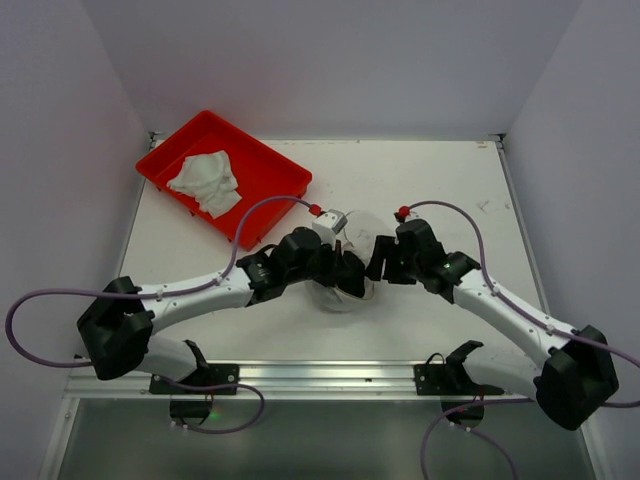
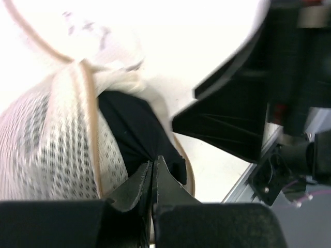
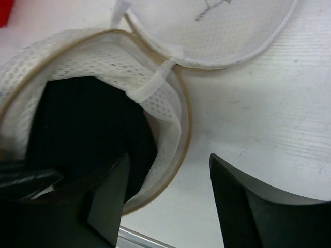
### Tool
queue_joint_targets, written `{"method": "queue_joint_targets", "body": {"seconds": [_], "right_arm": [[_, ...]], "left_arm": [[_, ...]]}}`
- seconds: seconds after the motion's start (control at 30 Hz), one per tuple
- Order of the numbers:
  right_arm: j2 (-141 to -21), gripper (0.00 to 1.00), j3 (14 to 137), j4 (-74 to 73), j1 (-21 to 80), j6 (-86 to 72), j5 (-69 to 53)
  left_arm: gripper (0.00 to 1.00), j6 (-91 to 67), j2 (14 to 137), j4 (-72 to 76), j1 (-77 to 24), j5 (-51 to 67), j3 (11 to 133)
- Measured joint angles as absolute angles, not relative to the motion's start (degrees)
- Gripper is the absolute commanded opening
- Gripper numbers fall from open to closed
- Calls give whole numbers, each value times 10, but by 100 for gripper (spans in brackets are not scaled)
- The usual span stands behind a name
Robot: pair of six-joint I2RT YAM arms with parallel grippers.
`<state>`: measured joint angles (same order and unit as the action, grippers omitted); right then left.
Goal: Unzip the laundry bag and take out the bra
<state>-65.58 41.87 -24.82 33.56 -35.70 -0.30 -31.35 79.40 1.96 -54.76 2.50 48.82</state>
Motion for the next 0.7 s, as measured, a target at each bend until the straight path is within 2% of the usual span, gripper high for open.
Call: {"method": "queue_joint_targets", "body": {"seconds": [0.23, 0.47, 0.7], "right_arm": [[-555, 68, 364, -223, 334, -436, -3], [-539, 67, 284, -184, 335, -513, -16], [-470, 67, 211, -125, 335, -537, -44]], "left_arm": [[0, -391, 824, 23, -547, -23, 488], [0, -446, 837, 24, -547, -44, 488], [0, -504, 859, 20, -541, -64, 507]]}}
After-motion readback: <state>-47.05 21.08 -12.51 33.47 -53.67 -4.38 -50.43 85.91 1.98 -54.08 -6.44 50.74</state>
